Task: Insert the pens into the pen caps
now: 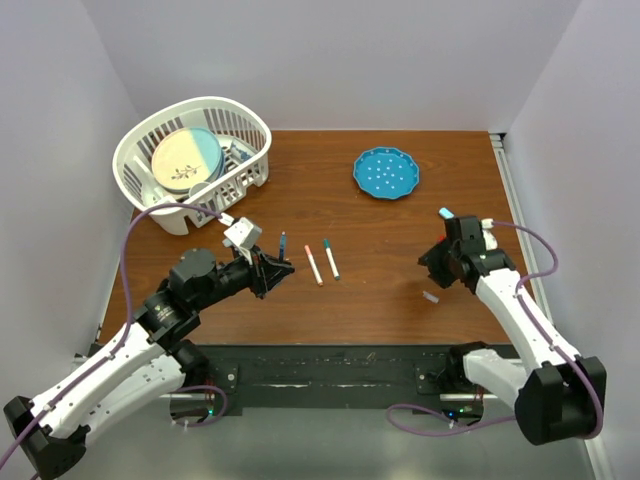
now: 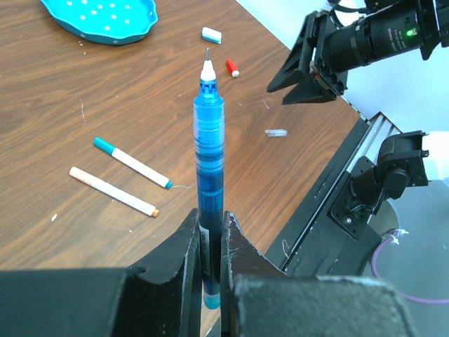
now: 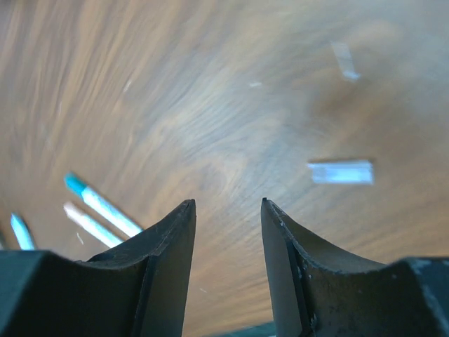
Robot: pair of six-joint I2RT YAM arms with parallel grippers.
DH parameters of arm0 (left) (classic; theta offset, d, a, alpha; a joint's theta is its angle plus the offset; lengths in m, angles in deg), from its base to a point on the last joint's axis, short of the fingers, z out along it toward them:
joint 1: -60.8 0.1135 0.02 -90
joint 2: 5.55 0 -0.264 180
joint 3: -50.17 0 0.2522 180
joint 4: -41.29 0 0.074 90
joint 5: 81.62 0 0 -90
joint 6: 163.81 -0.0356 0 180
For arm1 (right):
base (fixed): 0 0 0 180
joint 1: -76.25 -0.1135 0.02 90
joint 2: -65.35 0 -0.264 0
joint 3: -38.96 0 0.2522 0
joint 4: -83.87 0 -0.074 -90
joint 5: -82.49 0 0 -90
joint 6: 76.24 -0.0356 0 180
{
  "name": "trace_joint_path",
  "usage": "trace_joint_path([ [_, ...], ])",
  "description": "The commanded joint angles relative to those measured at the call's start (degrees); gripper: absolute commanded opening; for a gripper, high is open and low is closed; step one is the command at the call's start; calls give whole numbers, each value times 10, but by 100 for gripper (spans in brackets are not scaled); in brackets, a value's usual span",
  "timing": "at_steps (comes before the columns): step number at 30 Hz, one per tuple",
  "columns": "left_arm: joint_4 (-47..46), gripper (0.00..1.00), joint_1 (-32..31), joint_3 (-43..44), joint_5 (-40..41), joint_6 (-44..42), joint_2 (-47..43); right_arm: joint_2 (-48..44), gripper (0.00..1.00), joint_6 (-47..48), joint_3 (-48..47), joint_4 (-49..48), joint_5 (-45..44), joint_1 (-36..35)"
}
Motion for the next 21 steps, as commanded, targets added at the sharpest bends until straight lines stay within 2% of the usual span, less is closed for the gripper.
trace_joint_path([
  [1,-13,0,4,0,-2,0,-6,44,47,-176,-43,145,-107,1],
  [6,-12,0,4,0,-3,0,-8,75,47,-251,-29,149,-99,1],
  [11,-10,0,4,0,-5,-1,-9,67,49,-312,15,103,-136,1],
  [14,-10,0,3,1,-4,-2,-7,73,49,-335,33,75,-126,2],
  [21,-9,0,4,3,-4,-3,-2,96,50,-370,43,89,-133,2],
])
